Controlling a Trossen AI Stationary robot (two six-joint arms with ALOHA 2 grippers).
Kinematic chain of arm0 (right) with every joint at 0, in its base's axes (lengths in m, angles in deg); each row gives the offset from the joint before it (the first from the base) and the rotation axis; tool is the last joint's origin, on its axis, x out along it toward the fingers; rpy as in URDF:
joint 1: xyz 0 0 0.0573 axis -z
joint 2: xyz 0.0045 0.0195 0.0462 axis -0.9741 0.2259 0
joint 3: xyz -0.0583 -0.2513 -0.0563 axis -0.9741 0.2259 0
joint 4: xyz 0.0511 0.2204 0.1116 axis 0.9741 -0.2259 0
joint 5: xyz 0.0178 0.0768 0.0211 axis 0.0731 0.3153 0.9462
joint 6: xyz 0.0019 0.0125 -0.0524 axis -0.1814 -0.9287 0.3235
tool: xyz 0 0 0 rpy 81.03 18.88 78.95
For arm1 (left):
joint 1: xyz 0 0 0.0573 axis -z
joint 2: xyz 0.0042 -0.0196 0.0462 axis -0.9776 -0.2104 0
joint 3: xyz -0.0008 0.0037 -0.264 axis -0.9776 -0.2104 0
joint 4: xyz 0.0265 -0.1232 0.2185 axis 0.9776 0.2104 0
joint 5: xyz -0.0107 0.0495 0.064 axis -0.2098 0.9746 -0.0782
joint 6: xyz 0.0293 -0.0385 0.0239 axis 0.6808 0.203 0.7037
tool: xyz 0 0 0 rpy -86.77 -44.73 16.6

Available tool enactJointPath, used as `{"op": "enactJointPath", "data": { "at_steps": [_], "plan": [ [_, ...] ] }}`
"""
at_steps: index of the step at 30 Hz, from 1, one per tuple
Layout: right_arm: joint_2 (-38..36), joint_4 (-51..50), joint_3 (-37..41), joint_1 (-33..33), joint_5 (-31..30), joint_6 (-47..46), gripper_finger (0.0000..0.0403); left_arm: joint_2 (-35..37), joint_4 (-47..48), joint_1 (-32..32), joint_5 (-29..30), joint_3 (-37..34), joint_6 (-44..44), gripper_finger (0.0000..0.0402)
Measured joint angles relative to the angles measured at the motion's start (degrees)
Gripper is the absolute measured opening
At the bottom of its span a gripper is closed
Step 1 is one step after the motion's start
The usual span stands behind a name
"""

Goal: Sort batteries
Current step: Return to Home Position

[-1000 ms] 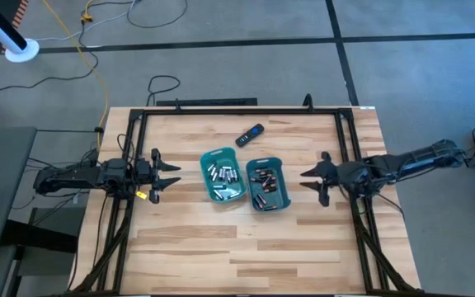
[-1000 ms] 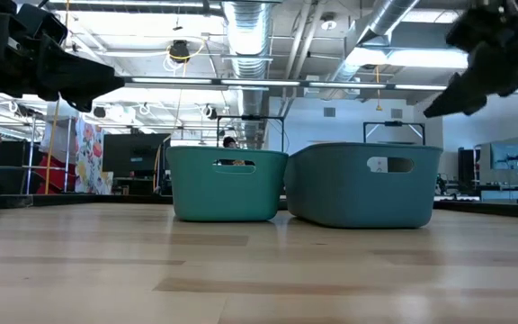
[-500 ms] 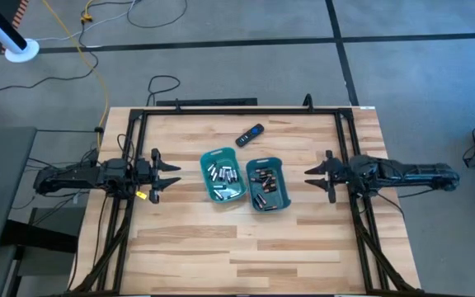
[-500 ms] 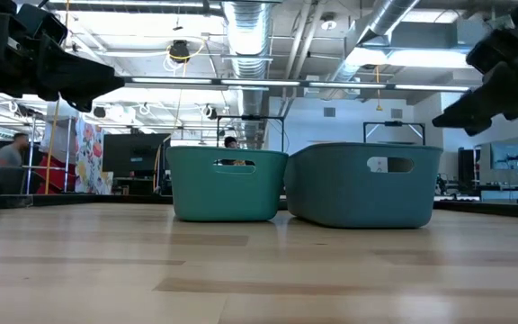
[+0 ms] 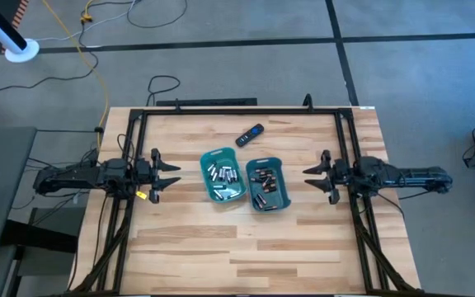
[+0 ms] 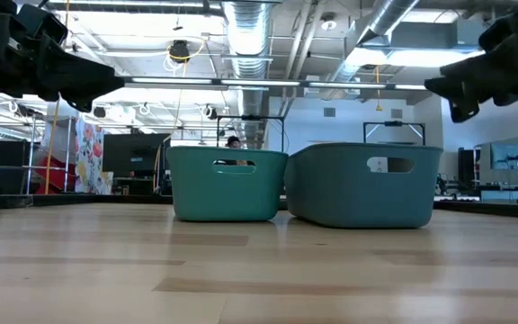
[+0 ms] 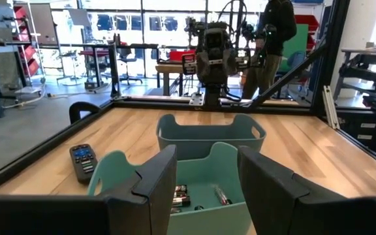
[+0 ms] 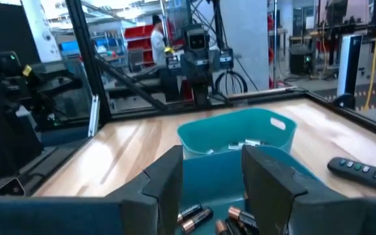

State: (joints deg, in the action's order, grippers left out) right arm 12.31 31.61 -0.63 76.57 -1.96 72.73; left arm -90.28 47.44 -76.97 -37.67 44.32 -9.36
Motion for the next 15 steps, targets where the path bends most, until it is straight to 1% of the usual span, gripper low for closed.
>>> {"op": "enactJointPath", "data": {
  "at_steps": [8,15],
  "plan": [
    [0.8,0.9,0.4,0.0,0.2,1.5,0.0172,0.0,0.0,0.0,0.1,0.0,0.0,0.0158],
    [7.3,0.9,0.4,0.0,0.3,2.0,0.0172,0.0,0.0,0.0,0.1,0.0,0.0,0.0158]
  ]
}}
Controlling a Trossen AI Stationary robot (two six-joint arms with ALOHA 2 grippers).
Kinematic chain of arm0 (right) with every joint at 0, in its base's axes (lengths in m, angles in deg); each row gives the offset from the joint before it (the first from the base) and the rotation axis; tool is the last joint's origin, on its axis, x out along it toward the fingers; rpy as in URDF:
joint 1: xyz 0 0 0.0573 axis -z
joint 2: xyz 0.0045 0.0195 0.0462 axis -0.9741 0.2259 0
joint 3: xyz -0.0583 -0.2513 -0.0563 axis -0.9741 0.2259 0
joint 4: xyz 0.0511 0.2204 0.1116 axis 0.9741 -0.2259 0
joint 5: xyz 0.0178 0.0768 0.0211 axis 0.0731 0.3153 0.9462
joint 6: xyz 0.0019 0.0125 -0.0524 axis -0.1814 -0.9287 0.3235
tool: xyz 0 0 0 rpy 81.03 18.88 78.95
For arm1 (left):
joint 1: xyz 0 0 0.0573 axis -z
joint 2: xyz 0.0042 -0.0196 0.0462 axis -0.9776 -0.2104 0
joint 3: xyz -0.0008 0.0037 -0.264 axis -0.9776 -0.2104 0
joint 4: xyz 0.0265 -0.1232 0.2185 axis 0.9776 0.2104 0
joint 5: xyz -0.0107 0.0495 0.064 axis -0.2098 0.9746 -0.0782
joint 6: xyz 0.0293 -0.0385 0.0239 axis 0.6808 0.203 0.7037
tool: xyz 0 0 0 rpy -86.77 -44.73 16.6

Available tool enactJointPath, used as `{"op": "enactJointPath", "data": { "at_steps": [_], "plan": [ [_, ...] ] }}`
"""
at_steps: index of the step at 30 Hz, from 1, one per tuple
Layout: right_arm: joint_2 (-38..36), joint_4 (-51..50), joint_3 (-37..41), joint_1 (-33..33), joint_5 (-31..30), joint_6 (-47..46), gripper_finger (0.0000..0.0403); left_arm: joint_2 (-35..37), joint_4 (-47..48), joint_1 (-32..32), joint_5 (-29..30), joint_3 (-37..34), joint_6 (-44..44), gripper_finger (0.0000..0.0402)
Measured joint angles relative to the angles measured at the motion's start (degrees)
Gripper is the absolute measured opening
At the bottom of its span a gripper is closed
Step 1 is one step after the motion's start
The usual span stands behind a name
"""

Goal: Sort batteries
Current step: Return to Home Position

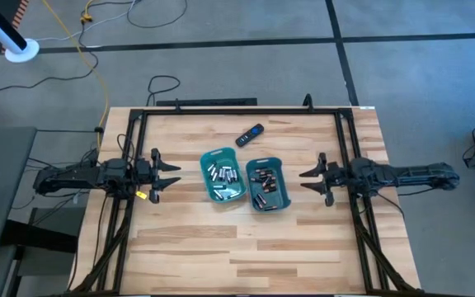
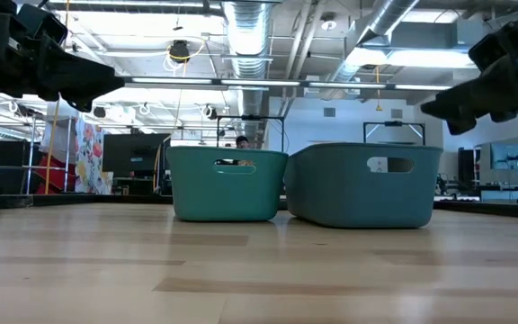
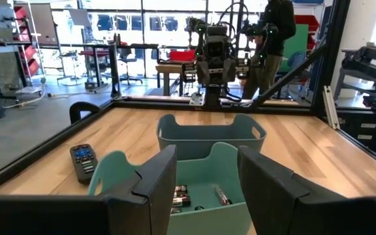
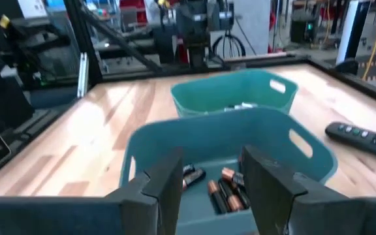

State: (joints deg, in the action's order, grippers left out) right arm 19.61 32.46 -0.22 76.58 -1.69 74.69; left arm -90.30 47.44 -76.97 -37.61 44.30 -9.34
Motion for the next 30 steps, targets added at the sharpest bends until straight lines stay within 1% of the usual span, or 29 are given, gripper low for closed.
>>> {"op": "enactJointPath", "data": {
  "at_steps": [3,8,17,30],
  "plan": [
    [2.1,0.0,0.0,0.0,0.0,0.0,0.0172,0.0,0.0,0.0,0.0,0.0,0.0,0.0158],
    [3.2,0.0,0.0,0.0,0.1,0.1,0.0172,0.0,0.0,0.0,0.0,0.0,0.0,0.0158],
    [3.2,-0.1,0.0,0.0,0.1,-4.8,0.0172,0.0,0.0,0.0,0.0,0.0,0.0,0.0158],
    [3.2,-0.2,0.1,0.0,0.1,-5.0,0.0172,0.0,0.0,0.0,0.0,0.0,0.0,0.0158]
  ]
}}
